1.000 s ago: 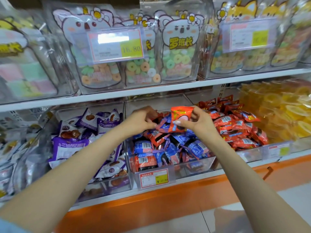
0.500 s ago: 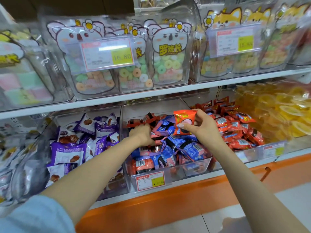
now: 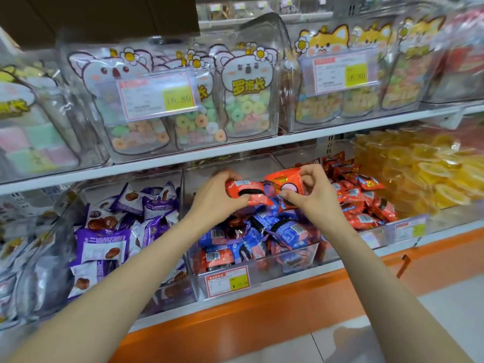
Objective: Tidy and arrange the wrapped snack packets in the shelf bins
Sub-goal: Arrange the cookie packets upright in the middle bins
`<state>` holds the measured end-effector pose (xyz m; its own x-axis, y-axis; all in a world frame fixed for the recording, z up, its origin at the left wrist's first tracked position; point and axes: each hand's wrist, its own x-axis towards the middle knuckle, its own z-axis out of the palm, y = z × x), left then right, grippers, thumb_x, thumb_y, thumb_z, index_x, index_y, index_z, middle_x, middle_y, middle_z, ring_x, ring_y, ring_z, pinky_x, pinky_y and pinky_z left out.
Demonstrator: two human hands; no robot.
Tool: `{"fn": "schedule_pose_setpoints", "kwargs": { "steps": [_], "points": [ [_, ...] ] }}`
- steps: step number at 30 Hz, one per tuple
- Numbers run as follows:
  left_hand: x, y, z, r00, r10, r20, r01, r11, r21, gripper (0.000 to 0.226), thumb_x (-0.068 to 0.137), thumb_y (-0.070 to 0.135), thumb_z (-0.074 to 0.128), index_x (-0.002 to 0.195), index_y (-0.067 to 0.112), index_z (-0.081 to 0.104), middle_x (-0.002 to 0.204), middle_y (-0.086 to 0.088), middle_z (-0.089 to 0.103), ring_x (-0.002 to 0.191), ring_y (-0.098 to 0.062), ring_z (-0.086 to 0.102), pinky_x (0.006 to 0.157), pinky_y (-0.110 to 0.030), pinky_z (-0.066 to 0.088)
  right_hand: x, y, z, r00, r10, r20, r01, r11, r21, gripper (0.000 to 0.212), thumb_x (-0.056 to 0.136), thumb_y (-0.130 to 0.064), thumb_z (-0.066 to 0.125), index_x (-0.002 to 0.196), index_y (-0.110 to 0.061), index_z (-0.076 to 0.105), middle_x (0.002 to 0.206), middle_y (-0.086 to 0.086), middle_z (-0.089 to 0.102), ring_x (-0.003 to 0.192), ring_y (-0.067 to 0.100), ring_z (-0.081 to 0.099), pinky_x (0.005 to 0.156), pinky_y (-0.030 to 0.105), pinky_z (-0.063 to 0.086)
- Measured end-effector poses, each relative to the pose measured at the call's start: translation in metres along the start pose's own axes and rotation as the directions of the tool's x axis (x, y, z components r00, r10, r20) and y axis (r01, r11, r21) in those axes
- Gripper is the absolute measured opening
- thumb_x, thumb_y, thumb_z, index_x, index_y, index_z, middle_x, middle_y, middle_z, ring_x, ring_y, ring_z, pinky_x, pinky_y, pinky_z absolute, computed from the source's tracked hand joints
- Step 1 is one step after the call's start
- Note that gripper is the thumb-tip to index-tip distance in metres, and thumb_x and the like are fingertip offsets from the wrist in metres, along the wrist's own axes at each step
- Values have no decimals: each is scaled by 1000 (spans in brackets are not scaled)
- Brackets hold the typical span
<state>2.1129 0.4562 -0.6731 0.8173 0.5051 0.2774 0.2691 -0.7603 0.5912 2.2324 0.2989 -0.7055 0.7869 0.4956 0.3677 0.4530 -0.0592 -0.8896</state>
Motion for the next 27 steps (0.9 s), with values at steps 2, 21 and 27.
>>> {"fn": "schedule_pose_setpoints", "kwargs": {
  "steps": [2, 21, 27],
  "points": [
    [9, 15, 10, 1000, 16, -25, -16, 1000, -6, 46, 75, 31, 72, 116, 18, 57, 110, 0, 62, 98, -20, 58, 76, -25, 40, -1, 1, -16, 997, -14, -73, 11, 999, -43, 41, 75, -8, 77, 99, -16, 44, 75, -8, 44, 69, 3, 41, 59, 7, 35],
    [55, 7, 53, 979, 172, 108, -163, 983, -84, 32, 85, 16, 66, 115, 10, 57, 115, -6, 59, 104, -19, 57, 85, -24, 41, 27, 49, -69, 962, -16, -271, -170, 743, -648, 65, 77, -23, 75, 136, -12, 48, 136, 13, 50, 129, 32, 36, 105, 35, 24],
    [59, -63, 11, 999, -32, -16, 31, 999, -45, 31, 83, 10, 68, 111, 5, 57, 118, -10, 59, 93, -24, 60, 77, -29, 47, 20, 10, -24, 991, -88, -97, 23, 848, -530, 42, 80, -18, 71, 121, -12, 62, 122, 10, 58, 116, 29, 46, 94, 27, 30]
  ]
}}
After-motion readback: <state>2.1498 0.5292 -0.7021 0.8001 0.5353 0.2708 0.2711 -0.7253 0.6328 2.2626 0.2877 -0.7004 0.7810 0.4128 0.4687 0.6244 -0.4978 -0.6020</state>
